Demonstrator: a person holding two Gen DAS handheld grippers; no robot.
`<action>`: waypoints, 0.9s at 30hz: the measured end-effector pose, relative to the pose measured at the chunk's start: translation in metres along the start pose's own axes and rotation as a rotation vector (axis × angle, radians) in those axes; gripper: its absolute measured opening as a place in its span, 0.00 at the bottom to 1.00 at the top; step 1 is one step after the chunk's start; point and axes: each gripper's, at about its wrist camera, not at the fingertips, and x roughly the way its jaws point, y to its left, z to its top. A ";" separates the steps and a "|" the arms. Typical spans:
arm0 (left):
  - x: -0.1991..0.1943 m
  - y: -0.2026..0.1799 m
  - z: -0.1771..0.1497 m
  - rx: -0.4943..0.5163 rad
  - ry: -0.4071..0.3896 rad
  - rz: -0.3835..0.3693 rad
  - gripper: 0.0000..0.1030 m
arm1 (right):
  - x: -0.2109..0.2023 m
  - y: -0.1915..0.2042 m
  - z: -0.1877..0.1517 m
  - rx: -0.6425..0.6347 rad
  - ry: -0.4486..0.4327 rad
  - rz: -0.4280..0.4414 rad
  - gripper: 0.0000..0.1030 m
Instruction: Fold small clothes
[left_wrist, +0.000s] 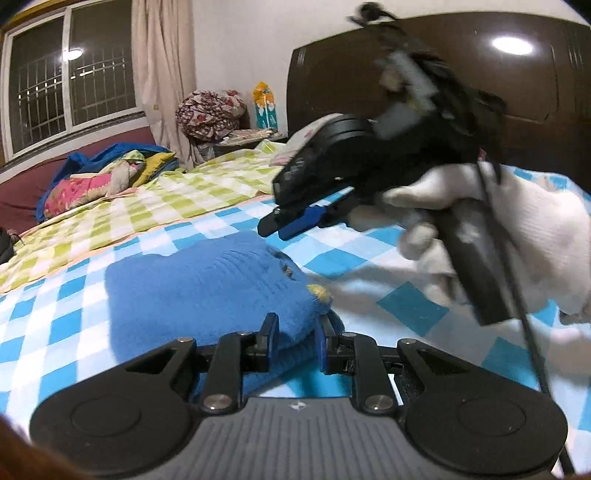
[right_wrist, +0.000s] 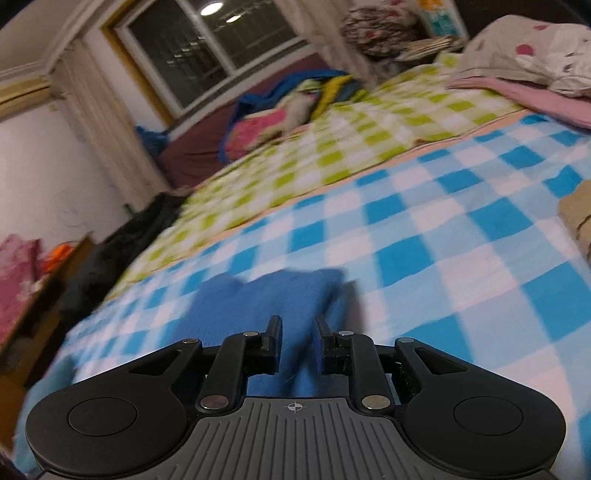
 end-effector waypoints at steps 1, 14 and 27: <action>-0.005 0.003 0.000 -0.004 -0.004 0.003 0.25 | -0.002 0.005 -0.004 -0.016 0.021 0.022 0.20; -0.004 0.081 -0.007 -0.252 0.056 0.165 0.26 | -0.010 -0.007 -0.036 -0.062 0.115 -0.088 0.13; 0.030 0.123 -0.005 -0.519 0.067 0.115 0.53 | 0.022 -0.006 -0.018 -0.054 0.087 -0.104 0.66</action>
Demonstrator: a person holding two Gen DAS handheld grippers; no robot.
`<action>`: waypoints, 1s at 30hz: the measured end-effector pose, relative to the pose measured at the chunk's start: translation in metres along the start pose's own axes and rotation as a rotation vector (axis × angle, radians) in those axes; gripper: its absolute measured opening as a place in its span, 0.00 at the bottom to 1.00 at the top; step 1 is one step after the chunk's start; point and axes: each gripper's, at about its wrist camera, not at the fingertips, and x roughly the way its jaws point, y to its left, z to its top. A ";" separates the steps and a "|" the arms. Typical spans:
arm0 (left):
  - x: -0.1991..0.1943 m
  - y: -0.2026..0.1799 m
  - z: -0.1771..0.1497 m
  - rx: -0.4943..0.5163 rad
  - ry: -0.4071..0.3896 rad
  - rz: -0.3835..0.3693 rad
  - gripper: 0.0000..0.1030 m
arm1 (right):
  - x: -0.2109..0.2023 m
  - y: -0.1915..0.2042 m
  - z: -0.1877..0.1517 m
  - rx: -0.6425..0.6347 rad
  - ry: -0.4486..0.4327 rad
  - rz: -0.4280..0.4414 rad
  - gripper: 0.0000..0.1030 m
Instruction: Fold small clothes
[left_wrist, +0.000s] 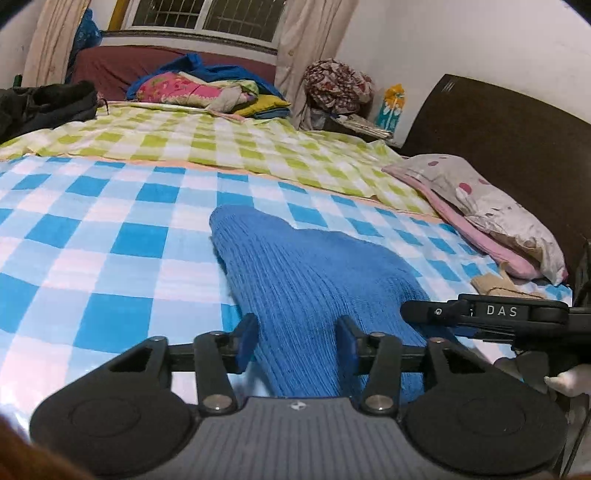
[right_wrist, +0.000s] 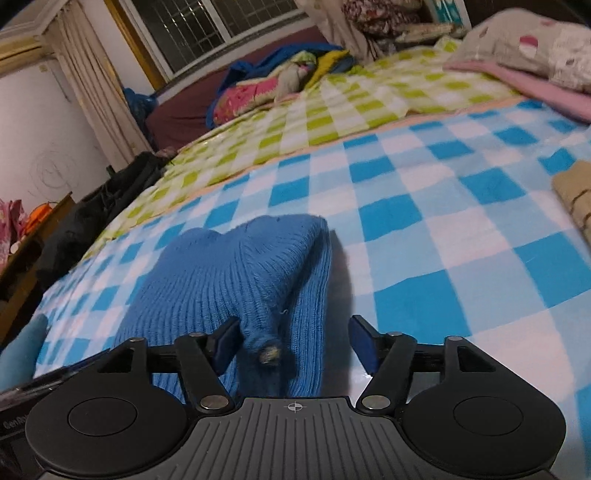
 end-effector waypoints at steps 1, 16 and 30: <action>0.004 0.000 -0.001 0.001 0.007 0.002 0.55 | 0.003 -0.001 0.000 0.004 0.005 0.005 0.66; -0.011 0.003 -0.025 0.053 0.076 -0.080 0.55 | -0.018 0.003 -0.035 0.128 0.065 0.169 0.37; -0.086 0.005 -0.061 0.155 0.070 -0.013 0.56 | -0.112 0.012 -0.092 0.179 -0.066 0.124 0.46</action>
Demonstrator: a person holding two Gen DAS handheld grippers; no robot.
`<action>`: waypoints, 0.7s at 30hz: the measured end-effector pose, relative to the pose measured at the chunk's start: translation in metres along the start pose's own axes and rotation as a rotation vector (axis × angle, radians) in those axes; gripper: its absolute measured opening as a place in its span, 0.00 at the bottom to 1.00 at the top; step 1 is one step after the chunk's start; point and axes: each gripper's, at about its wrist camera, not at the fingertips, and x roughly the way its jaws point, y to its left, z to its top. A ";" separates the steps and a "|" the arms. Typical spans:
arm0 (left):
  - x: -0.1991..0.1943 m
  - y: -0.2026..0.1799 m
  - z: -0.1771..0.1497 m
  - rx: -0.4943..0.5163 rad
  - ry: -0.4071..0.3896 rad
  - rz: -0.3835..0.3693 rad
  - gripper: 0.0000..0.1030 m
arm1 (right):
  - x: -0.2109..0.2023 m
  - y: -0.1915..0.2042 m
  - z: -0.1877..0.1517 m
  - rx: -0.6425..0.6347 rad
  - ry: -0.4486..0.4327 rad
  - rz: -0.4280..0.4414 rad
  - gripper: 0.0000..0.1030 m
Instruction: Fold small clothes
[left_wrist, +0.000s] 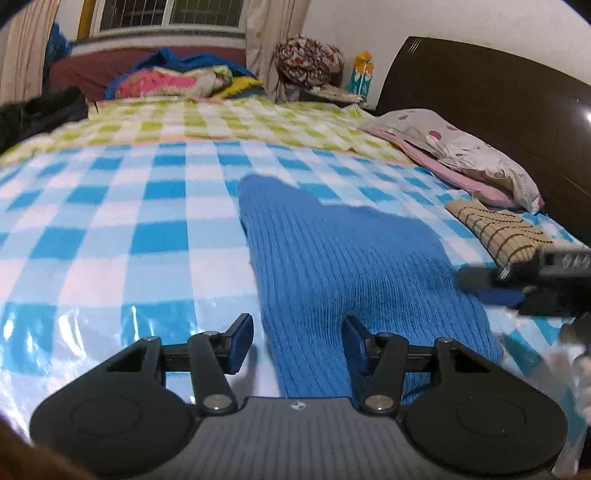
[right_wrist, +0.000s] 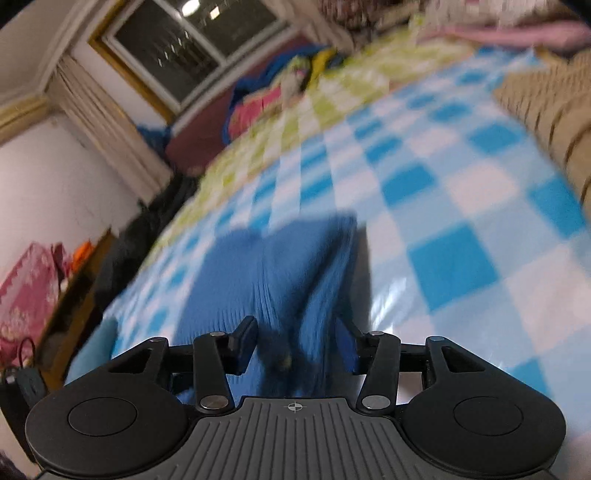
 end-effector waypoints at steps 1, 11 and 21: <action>-0.001 -0.002 0.002 0.014 -0.008 0.012 0.56 | -0.003 0.003 0.004 -0.016 -0.032 -0.012 0.46; 0.010 -0.026 0.003 0.128 -0.032 0.093 0.56 | 0.057 0.007 0.022 -0.058 0.015 -0.049 0.25; 0.016 -0.036 -0.001 0.161 -0.004 0.114 0.57 | 0.066 -0.015 0.022 -0.032 -0.030 -0.043 0.10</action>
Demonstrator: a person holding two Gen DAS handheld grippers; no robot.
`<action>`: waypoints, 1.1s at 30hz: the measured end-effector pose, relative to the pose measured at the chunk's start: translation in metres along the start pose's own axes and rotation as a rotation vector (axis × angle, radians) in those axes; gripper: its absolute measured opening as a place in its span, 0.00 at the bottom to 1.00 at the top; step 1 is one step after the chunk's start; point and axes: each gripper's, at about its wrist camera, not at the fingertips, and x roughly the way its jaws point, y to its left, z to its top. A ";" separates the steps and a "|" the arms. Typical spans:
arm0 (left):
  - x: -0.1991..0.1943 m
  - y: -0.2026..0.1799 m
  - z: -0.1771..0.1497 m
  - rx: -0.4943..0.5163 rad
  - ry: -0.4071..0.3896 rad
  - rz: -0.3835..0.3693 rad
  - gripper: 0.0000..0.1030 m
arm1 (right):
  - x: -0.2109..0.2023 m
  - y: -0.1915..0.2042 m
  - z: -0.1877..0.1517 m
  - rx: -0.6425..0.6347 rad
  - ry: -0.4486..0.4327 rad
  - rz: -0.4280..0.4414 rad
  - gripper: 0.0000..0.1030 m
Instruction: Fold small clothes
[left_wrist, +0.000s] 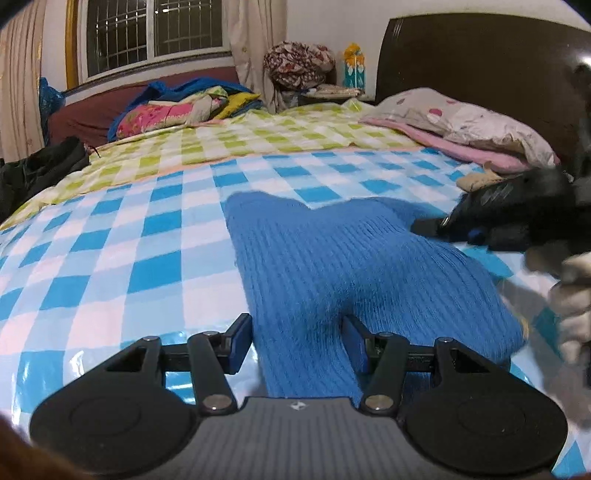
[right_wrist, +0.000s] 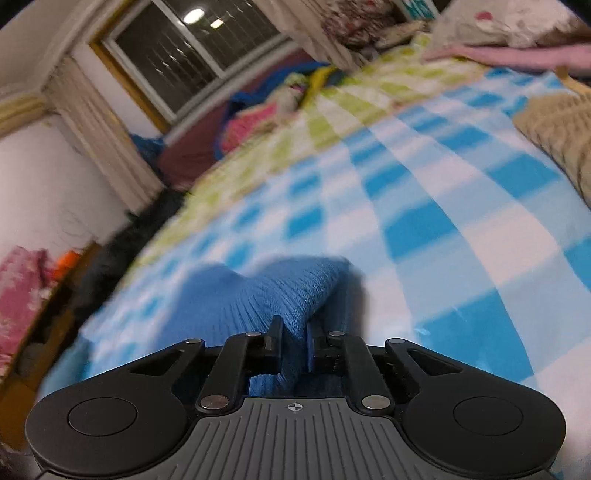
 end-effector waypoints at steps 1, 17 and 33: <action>0.000 -0.002 -0.001 0.009 0.003 0.006 0.57 | -0.001 -0.002 -0.002 -0.007 -0.012 0.012 0.10; -0.007 -0.002 0.016 -0.094 -0.026 0.092 0.57 | -0.039 0.036 -0.008 -0.230 -0.091 0.047 0.19; -0.009 -0.010 0.017 -0.126 -0.023 0.099 0.57 | -0.023 0.024 -0.009 -0.220 -0.024 0.019 0.16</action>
